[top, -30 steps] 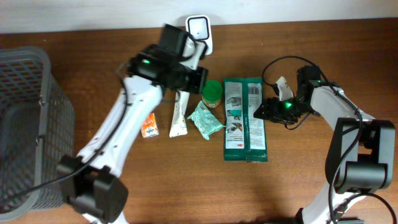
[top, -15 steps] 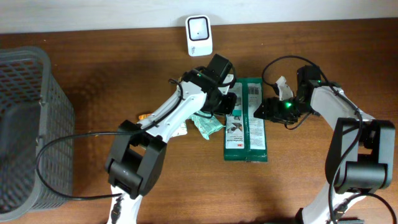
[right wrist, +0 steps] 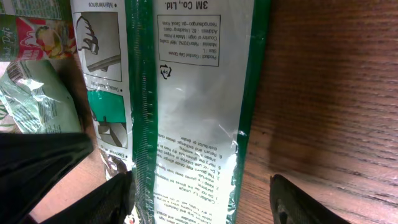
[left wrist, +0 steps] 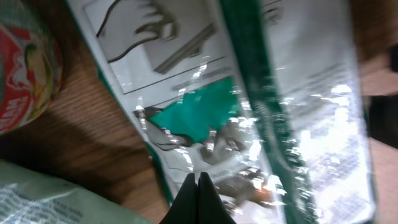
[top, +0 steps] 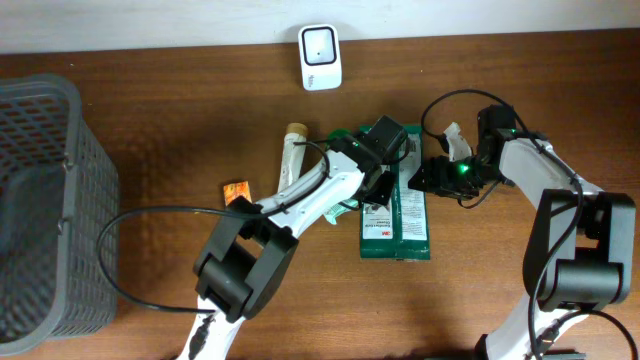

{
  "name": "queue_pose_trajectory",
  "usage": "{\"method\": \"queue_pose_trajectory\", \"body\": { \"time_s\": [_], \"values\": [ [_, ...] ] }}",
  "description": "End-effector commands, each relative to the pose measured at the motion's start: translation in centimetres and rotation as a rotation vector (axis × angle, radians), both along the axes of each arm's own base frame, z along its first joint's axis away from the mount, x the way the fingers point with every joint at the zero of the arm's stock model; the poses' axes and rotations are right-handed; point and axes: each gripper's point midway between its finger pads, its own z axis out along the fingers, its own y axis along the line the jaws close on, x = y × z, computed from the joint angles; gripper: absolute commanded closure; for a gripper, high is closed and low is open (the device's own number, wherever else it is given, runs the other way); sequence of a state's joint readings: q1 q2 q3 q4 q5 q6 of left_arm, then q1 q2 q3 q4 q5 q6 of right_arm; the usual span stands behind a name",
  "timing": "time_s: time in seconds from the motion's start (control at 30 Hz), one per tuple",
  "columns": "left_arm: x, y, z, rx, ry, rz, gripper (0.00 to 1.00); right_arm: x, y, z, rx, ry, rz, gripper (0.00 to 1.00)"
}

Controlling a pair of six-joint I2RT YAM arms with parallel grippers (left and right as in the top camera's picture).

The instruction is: Scan the item barcode

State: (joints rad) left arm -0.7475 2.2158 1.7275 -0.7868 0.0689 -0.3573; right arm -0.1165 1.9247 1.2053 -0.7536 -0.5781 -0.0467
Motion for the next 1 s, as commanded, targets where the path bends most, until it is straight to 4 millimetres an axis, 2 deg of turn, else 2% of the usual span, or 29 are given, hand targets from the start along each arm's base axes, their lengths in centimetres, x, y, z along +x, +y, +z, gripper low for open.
{"method": "queue_pose_trajectory", "body": {
  "time_s": [0.0,0.1,0.2,0.53,0.67,0.77,0.83,0.97],
  "values": [
    [0.0,1.0,-2.7,0.050,0.029,0.058,1.00,-0.6,0.1,-0.7,0.022,0.045,-0.040,0.35],
    [-0.1,0.9,-3.5,0.050,0.047,0.063,1.00,-1.6,0.3,-1.3,0.031,0.085,-0.058,0.36],
    [-0.1,0.9,-3.6,0.050,0.046,0.064,1.00,-2.7,0.5,-2.1,0.038,0.123,-0.069,0.36],
    [-0.4,0.8,-4.0,0.043,0.067,0.059,1.00,-5.9,2.9,-5.4,0.186,0.120,-0.115,0.42],
    [-0.5,0.7,-4.0,0.039,0.071,0.057,1.00,-5.0,3.6,-4.8,0.252,0.055,-0.098,0.46],
    [-0.5,0.7,-4.0,0.039,0.071,0.057,1.00,-3.9,3.9,-4.2,0.283,-0.006,-0.085,0.55],
    [-0.5,0.7,-4.0,0.039,0.071,0.057,1.00,-3.2,4.0,-3.9,0.294,-0.043,-0.076,0.66],
    [-0.5,0.7,-4.0,0.039,0.071,0.057,1.00,-2.2,4.3,-3.5,0.294,-0.103,-0.057,0.73]
  ]
}}
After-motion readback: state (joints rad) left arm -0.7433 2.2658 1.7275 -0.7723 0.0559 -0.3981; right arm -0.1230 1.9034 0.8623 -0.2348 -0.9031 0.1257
